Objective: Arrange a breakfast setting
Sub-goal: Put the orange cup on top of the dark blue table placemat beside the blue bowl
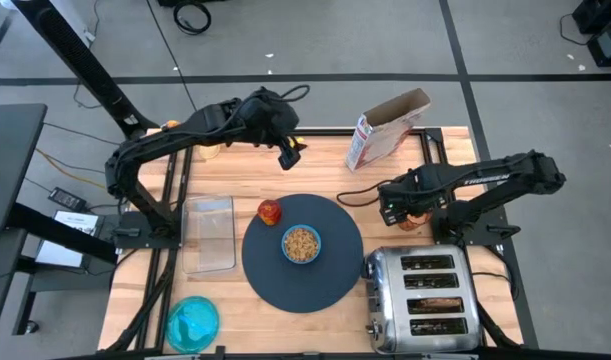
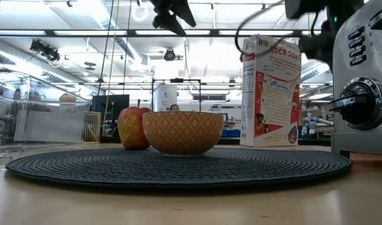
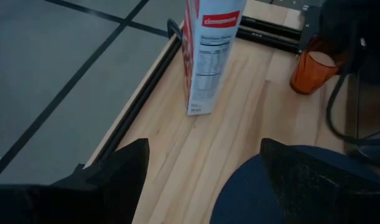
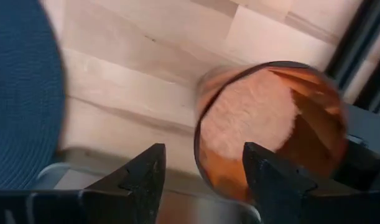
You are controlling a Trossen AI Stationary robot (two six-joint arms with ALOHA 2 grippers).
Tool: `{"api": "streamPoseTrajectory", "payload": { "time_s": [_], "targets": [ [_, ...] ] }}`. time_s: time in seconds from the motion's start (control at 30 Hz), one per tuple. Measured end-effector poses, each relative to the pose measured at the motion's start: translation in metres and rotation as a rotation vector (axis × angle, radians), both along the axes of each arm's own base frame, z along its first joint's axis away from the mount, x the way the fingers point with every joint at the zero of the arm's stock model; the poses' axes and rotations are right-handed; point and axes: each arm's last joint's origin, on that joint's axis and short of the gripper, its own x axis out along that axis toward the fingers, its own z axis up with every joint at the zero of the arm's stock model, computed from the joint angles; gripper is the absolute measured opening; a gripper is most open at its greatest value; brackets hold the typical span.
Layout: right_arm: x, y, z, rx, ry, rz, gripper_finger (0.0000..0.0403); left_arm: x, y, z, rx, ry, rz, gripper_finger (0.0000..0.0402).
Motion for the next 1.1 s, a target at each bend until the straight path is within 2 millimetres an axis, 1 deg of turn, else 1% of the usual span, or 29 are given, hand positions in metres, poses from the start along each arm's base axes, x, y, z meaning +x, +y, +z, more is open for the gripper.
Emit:
{"api": "streamPoseTrajectory", "payload": {
  "time_s": [0.13,0.33,0.67,0.73,0.8,0.93,1.0,1.1],
  "targets": [
    [0.001,-0.002,-0.018,0.005,0.001,-0.016,0.0191,0.0,0.0,-0.002,-0.005,0.015,-0.002,0.0314],
    [0.003,-0.008,-0.028,-0.011,0.01,-0.028,0.0135,0.0,-0.002,-0.003,-0.009,0.021,-0.004,0.0314],
    [0.007,-0.009,-0.03,-0.006,-0.008,0.007,0.0018,-0.001,-0.002,-0.004,-0.017,0.042,-0.005,0.0314],
    [0.007,-0.01,-0.03,-0.008,-0.008,0.029,0.0012,-0.001,-0.002,-0.004,-0.016,0.042,-0.006,0.0314],
    [0.008,-0.01,-0.028,-0.005,-0.009,0.052,0.0014,-0.001,-0.002,-0.005,-0.016,0.042,-0.006,0.0314],
    [0.017,-0.009,-0.01,0.018,-0.079,0.153,0.0012,-0.002,-0.002,-0.003,-0.015,0.045,-0.006,0.0314],
    [0.024,-0.009,0.003,0.019,-0.119,0.248,0.0012,-0.005,-0.003,-0.001,-0.014,0.038,-0.006,0.0314],
    [0.039,-0.009,0.017,0.005,-0.165,0.457,0.0012,-0.012,-0.005,0.005,-0.01,0.031,-0.006,0.0314]
  ]
}}
